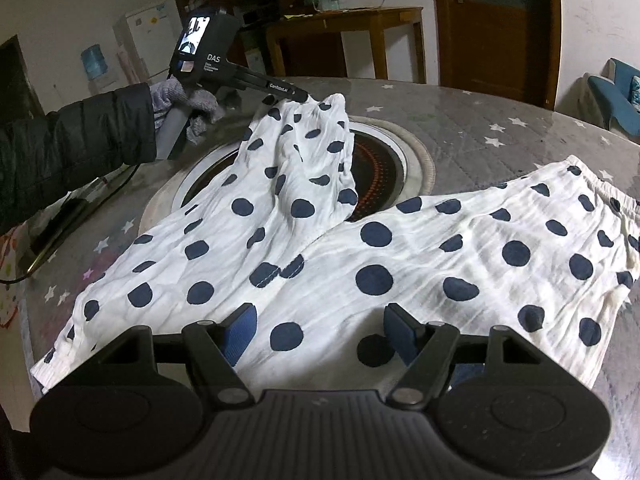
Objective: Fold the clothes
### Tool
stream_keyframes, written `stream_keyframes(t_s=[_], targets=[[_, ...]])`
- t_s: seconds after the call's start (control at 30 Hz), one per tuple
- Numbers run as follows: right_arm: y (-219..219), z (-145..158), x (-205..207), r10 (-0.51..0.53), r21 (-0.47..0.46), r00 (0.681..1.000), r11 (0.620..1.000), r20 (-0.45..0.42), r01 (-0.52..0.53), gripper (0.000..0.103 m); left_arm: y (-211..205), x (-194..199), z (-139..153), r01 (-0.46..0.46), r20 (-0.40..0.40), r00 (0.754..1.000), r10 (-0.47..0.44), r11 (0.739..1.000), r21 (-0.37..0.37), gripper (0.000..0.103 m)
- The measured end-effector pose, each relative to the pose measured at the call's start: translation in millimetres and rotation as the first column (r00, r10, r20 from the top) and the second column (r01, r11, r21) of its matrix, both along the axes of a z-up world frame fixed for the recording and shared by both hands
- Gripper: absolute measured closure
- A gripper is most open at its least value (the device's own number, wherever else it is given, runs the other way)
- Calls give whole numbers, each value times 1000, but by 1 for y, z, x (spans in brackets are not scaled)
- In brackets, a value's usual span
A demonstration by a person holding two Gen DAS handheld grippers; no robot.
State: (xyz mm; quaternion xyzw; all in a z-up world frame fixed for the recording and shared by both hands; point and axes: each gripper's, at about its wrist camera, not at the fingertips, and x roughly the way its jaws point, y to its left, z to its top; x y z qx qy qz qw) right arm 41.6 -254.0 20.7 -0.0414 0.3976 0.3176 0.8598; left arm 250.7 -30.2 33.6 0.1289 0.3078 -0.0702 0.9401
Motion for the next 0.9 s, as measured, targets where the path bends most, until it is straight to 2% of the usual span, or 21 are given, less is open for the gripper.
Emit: stream_keyframes(t_s=[0.1,0.2,0.3,0.37,0.43,0.57,0.67,0.73,0.77,0.8,0.9], targets=[[0,-1,0,-1,5,1000,1000,-1,1,31,-8,5,1,63,-6,998,-63,998,-9,82],[2,-2,0,-1,7,1000,1000,0,1,31,-11,10,4,62,10,998,-62,998,-2,74],[1,-2,0,1,12,1000,1000,-1,-1,30,-7,20,6,-1,15,1000,2,1000,-15,76],[1,-1,1,2,14,1000,1000,-1,-2,30,-7,25,6,13,-11,1000,-13,999,-38,76],[0,-1,1,3,17,1000,1000,-1,-3,29,-12,23,4,81,-40,996,-83,994,-68,75],[0,-1,2,4,23,1000,1000,-1,-4,27,-40,20,-6,186,-73,980,-187,982,-19,74],[0,-1,3,3,28,1000,1000,0,-3,27,-52,31,-14,178,-77,981,-176,984,12,73],[0,-1,3,3,31,1000,1000,0,-3,27,-58,36,-17,175,-64,983,-173,984,23,79],[-1,-1,3,3,32,1000,999,0,-3,27,-62,36,-18,181,-49,983,-179,983,34,89],[-1,-1,3,3,34,1000,999,1,-3,27,-67,36,-20,187,-24,982,-186,981,60,92],[-2,-1,4,1,41,1000,999,3,-2,27,-82,33,-26,196,40,979,-202,973,123,92]])
